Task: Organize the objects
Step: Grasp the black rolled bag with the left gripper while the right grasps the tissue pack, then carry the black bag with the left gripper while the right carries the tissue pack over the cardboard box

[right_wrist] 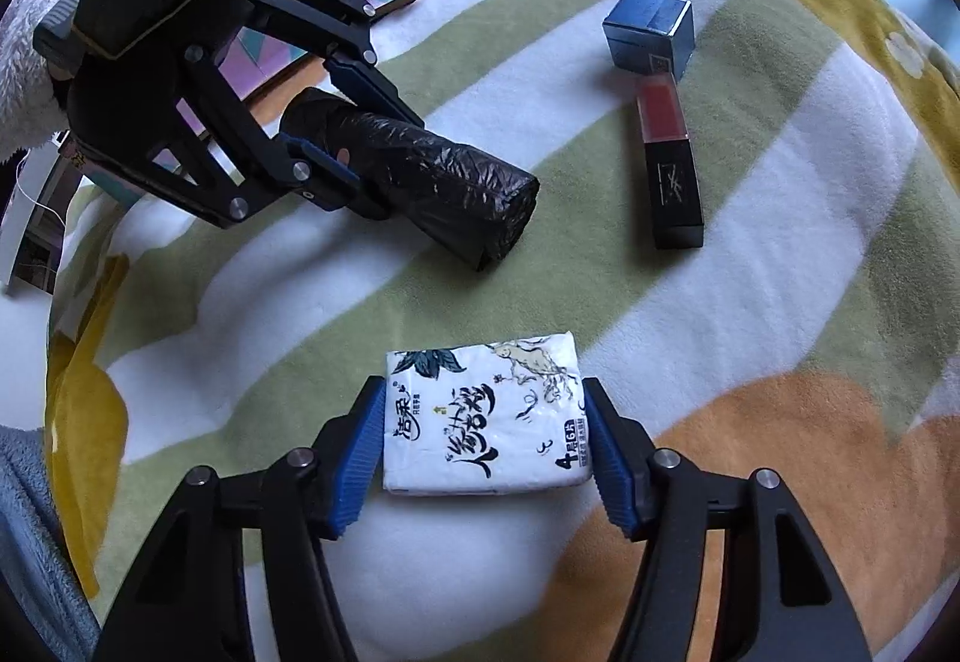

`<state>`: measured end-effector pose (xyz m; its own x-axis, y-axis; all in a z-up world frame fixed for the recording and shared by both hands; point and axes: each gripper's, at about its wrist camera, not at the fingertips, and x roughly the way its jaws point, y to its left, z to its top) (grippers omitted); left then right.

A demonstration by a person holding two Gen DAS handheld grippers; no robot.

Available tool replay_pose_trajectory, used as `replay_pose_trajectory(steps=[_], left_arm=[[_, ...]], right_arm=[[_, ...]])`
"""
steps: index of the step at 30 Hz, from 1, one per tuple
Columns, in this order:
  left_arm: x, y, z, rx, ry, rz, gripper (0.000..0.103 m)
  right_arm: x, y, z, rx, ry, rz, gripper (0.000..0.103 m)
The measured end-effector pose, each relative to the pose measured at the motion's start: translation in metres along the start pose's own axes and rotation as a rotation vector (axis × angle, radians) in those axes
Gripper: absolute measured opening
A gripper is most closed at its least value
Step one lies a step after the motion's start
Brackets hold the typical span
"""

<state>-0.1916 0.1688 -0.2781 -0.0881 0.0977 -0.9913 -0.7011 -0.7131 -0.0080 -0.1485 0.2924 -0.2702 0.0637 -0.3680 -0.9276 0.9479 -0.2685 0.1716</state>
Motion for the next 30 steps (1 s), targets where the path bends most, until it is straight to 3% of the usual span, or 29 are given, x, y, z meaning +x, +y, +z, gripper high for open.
replay_pose_trajectory(steps=[9,17,21,30], left_arm=[[-0.03,0.001,-0.014,-0.012,-0.029,-0.006,0.036],[-0.082,-0.004,-0.036,-0.102,-0.096,0.011,0.036],[-0.107,-0.039,-0.032,-0.181,-0.139,0.023,0.036],[-0.175,-0.031,-0.07,-0.49,-0.268,0.022,0.036]], right_arm=[[-0.036,0.005,-0.001,0.113,-0.016,-0.054,0.058],[-0.096,0.021,0.001,0.265,-0.063,-0.149,0.058],[-0.124,0.034,0.014,0.342,-0.092,-0.201,0.058],[-0.171,0.071,0.027,0.544,-0.139,-0.309,0.058]])
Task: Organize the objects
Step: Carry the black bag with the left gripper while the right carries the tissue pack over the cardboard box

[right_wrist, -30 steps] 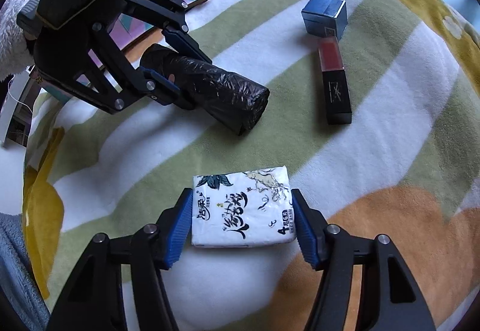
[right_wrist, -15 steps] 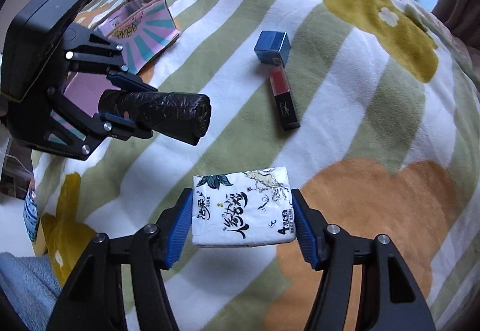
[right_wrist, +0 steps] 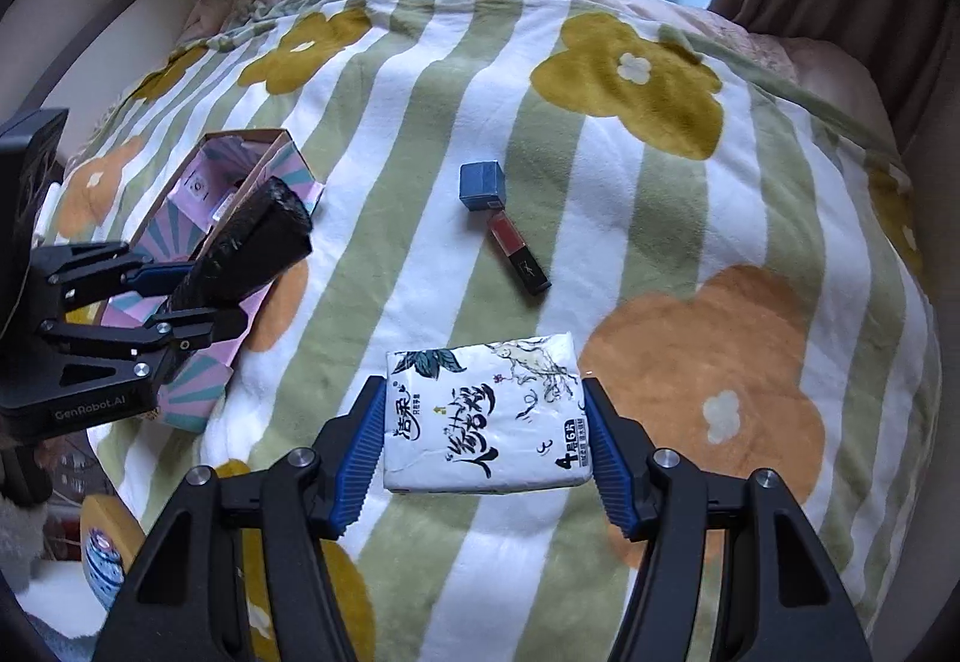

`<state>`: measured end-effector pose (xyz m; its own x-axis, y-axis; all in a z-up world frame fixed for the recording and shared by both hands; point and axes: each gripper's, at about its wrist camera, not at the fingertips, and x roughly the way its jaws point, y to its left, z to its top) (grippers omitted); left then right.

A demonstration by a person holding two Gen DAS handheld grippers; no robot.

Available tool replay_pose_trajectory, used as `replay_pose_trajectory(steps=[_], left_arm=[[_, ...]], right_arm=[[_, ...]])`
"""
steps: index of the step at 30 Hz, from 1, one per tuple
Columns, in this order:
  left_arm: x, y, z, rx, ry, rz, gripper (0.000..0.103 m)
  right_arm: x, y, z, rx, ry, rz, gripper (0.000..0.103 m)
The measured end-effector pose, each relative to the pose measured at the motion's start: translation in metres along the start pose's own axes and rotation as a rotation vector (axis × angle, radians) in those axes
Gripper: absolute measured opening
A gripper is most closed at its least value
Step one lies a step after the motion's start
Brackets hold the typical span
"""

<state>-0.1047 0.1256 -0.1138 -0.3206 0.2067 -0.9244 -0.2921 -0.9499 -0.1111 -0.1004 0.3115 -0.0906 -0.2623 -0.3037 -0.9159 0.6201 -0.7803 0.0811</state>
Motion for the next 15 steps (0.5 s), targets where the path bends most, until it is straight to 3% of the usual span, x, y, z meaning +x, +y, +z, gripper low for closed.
replay_pose_trajectory(steps=[5,9,15], left_arm=[[-0.036,0.012,-0.013,-0.176,-0.058,-0.001,0.036],[-0.052,0.022,-0.027,-0.301,-0.088,0.002,0.036],[-0.059,0.029,-0.045,-0.354,-0.085,0.013,0.036]], right_arm=[[-0.022,0.011,-0.002,0.142,-0.019,-0.044,0.058],[-0.027,0.025,-0.007,0.184,-0.023,-0.071,0.058],[-0.028,0.046,-0.007,0.171,-0.016,-0.073,0.058]])
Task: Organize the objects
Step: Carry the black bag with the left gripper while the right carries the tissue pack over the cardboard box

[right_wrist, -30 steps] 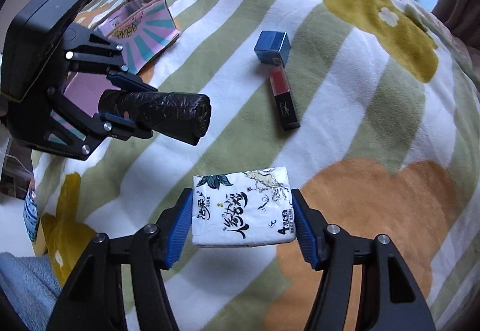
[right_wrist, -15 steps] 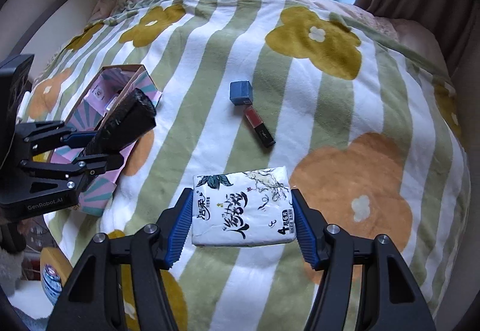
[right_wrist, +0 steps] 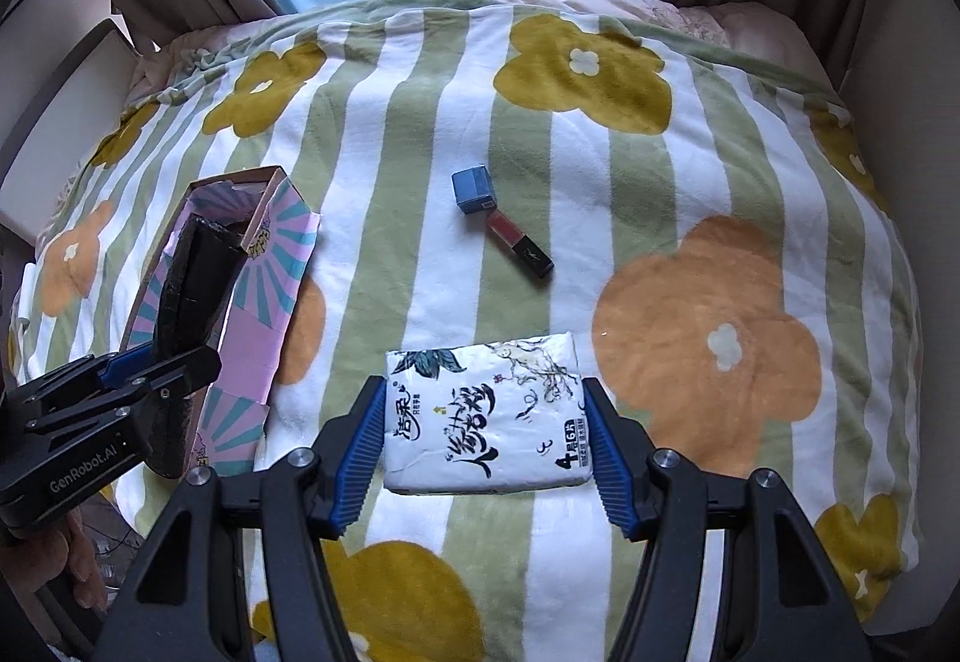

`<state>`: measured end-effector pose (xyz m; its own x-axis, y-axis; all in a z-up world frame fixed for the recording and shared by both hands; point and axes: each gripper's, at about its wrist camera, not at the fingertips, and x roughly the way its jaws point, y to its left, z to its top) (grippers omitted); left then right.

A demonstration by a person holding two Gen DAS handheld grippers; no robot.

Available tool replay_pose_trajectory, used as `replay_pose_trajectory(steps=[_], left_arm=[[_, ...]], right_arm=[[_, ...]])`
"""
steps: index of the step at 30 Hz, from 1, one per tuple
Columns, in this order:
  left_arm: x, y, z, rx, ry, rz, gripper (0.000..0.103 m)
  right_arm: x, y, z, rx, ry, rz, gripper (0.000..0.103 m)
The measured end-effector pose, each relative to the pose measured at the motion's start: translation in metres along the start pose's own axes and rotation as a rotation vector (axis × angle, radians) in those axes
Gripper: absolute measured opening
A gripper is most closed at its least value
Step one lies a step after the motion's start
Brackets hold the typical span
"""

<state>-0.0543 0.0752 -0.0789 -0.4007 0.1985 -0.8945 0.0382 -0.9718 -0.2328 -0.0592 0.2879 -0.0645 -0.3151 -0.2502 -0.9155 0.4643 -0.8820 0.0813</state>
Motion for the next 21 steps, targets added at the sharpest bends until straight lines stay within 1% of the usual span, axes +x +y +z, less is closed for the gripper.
replay_pose_trajectory(steps=[6,10,12,15,21], left_arm=[[-0.015,0.02,-0.005,-0.027,-0.024,0.014,0.036],[-0.033,0.045,-0.003,-0.065,-0.057,0.036,0.036],[-0.044,0.062,-0.003,-0.085,-0.079,0.045,0.036],[-0.055,0.089,-0.001,-0.114,-0.091,0.067,0.036],[-0.061,0.149,-0.001,-0.191,-0.09,0.102,0.036]], right_arm=[[0.0,0.028,0.01,-0.045,-0.01,0.021,0.058],[0.0,0.056,0.023,-0.089,-0.028,0.04,0.058],[0.001,0.073,0.03,-0.114,-0.037,0.052,0.058],[0.005,0.1,0.043,-0.146,-0.041,0.075,0.058],[0.027,0.156,0.066,-0.212,-0.025,0.112,0.058]])
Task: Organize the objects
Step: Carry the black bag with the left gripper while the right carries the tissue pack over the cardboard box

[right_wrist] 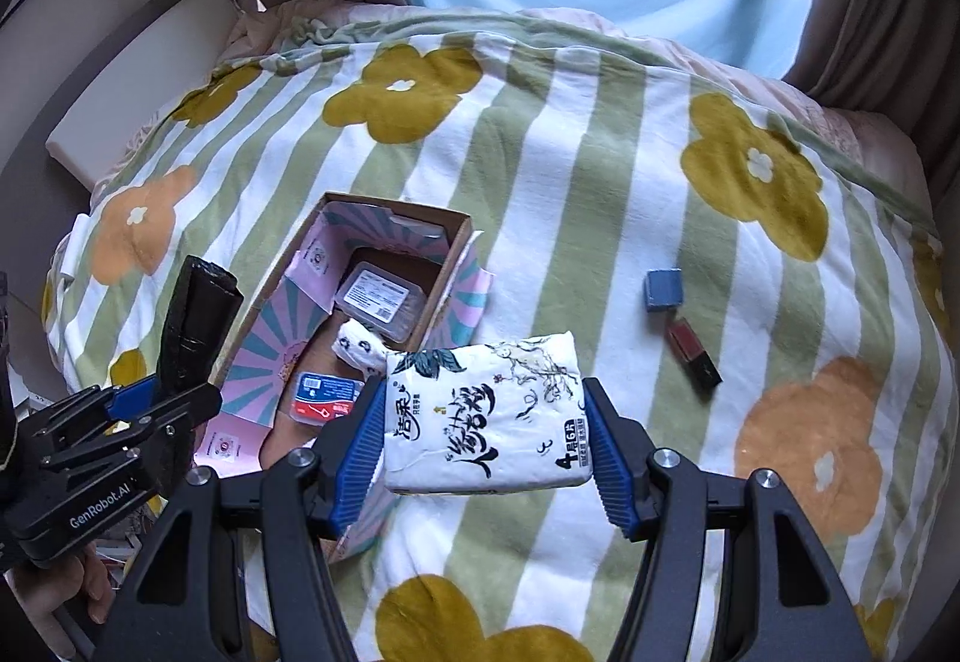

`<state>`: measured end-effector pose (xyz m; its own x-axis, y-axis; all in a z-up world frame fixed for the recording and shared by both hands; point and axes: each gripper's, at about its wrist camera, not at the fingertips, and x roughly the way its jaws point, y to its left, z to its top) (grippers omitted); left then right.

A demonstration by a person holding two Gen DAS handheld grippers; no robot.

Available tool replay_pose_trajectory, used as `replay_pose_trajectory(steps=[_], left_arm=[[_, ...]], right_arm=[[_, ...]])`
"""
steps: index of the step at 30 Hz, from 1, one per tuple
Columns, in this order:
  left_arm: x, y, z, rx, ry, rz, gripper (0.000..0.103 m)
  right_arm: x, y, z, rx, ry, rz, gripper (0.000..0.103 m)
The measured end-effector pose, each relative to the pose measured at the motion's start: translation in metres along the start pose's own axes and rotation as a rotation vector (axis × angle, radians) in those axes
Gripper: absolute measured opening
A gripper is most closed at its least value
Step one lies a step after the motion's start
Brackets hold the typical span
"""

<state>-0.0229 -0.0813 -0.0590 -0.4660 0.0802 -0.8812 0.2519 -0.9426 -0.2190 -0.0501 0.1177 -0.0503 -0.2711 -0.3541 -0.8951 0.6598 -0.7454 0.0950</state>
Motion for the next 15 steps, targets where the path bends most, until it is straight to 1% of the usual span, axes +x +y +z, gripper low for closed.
replay_pose_trajectory(steps=[4,8,15], left_arm=[[0.017,0.032,0.005,-0.035,0.025,0.009,0.036],[0.042,0.056,0.009,-0.059,0.062,0.005,0.036],[0.098,0.085,0.012,-0.105,0.133,-0.012,0.036]], right_arm=[[0.029,0.03,0.018,-0.053,0.028,0.005,0.058],[0.067,0.055,0.035,-0.09,0.061,0.004,0.058],[0.133,0.076,0.06,-0.11,0.111,-0.016,0.058]])
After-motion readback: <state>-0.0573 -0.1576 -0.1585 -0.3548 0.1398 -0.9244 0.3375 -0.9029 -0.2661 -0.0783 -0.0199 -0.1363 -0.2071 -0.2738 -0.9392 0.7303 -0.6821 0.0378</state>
